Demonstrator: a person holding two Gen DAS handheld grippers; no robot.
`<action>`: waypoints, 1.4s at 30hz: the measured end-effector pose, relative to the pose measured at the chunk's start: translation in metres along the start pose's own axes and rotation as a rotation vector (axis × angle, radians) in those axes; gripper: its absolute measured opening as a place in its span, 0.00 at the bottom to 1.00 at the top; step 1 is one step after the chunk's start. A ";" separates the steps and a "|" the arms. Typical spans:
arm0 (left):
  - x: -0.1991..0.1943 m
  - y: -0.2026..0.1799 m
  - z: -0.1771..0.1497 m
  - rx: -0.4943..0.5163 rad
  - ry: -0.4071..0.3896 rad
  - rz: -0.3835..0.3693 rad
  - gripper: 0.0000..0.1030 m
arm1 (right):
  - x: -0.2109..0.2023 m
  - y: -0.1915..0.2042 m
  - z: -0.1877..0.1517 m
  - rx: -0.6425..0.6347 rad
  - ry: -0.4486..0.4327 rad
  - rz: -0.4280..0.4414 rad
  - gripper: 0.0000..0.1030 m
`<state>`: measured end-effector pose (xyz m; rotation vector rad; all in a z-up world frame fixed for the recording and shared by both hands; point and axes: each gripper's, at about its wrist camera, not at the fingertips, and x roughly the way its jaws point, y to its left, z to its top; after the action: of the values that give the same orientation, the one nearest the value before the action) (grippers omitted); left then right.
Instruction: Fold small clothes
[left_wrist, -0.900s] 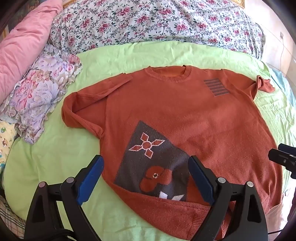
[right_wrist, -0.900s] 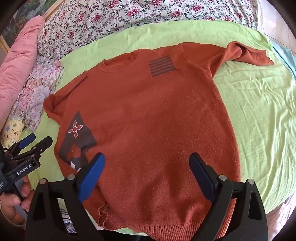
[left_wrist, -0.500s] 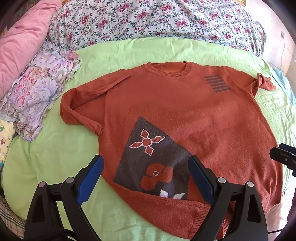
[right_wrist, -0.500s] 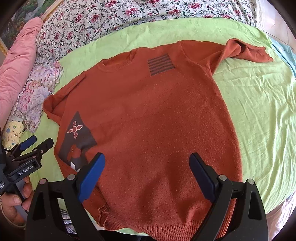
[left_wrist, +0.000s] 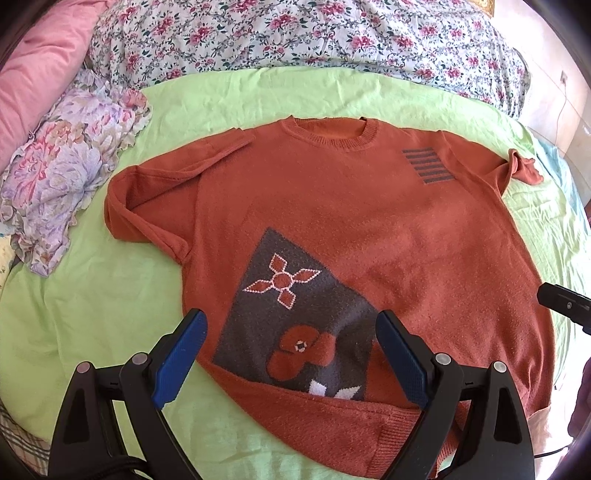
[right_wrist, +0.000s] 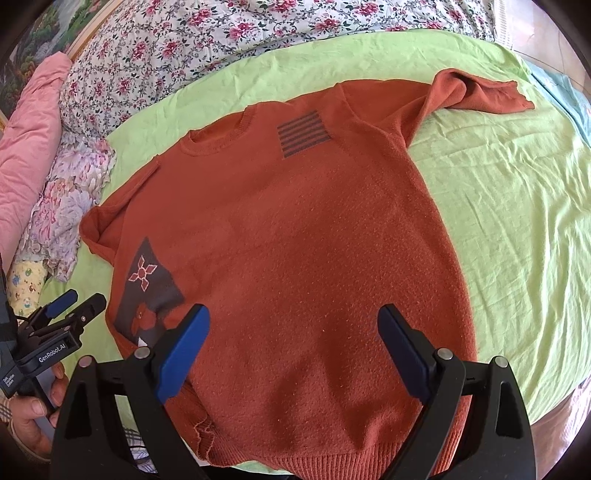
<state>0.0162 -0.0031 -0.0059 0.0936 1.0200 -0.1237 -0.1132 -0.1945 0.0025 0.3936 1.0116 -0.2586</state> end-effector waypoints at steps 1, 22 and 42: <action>0.000 0.000 0.000 -0.002 0.000 -0.006 0.90 | 0.000 -0.001 0.000 0.003 -0.002 0.001 0.89; 0.015 -0.002 0.010 -0.004 0.014 0.001 0.91 | 0.004 -0.008 0.012 0.047 -0.008 0.008 0.89; 0.032 -0.007 0.023 -0.007 0.036 0.029 0.91 | 0.015 -0.017 0.030 0.058 0.016 0.012 0.89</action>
<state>0.0515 -0.0150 -0.0215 0.1045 1.0545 -0.0928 -0.0887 -0.2229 0.0004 0.4553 1.0191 -0.2750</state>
